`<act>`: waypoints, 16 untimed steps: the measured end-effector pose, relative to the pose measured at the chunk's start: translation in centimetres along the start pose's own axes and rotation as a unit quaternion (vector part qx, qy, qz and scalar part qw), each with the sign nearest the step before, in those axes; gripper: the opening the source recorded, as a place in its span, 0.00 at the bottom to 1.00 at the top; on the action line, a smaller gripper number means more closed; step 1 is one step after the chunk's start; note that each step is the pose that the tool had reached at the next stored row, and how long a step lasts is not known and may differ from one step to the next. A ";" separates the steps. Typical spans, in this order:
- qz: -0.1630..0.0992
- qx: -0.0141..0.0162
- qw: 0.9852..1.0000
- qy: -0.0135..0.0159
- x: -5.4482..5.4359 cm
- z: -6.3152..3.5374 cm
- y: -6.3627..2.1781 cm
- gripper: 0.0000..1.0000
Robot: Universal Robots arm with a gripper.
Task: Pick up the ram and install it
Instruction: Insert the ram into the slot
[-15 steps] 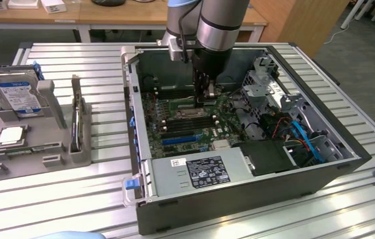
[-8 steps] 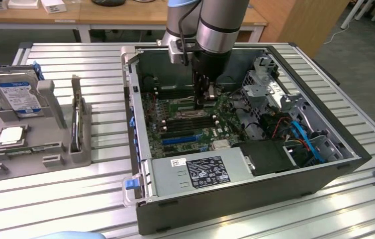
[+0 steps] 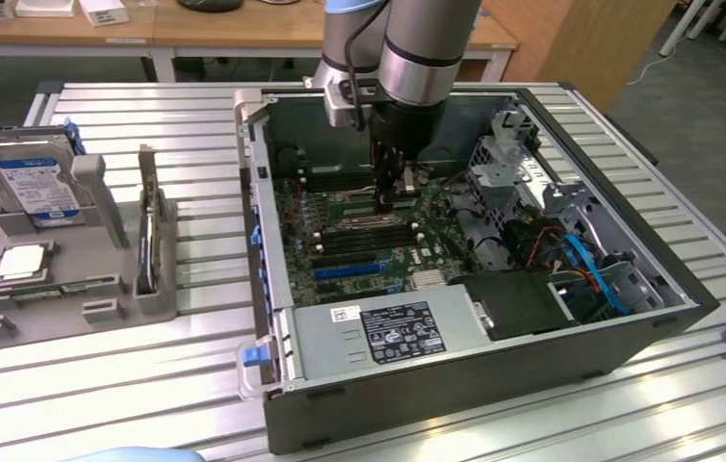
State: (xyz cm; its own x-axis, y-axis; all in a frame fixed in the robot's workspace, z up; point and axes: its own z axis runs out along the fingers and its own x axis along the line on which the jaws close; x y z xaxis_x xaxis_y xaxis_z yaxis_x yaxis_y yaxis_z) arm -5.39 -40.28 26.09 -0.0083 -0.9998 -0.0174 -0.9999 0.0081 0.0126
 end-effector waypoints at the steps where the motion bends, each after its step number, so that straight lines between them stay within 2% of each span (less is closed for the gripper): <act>1: 0.000 0.000 1.000 0.000 0.0 0.06 0.00 0.14; 16: 0.019 0.002 1.000 0.000 0.0 1.41 0.02 0.14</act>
State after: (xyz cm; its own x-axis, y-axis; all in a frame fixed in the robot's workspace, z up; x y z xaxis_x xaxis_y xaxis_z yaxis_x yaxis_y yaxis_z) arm -5.43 -40.28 24.68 -0.0454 -0.9988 -0.0174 -0.9989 0.0452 0.0099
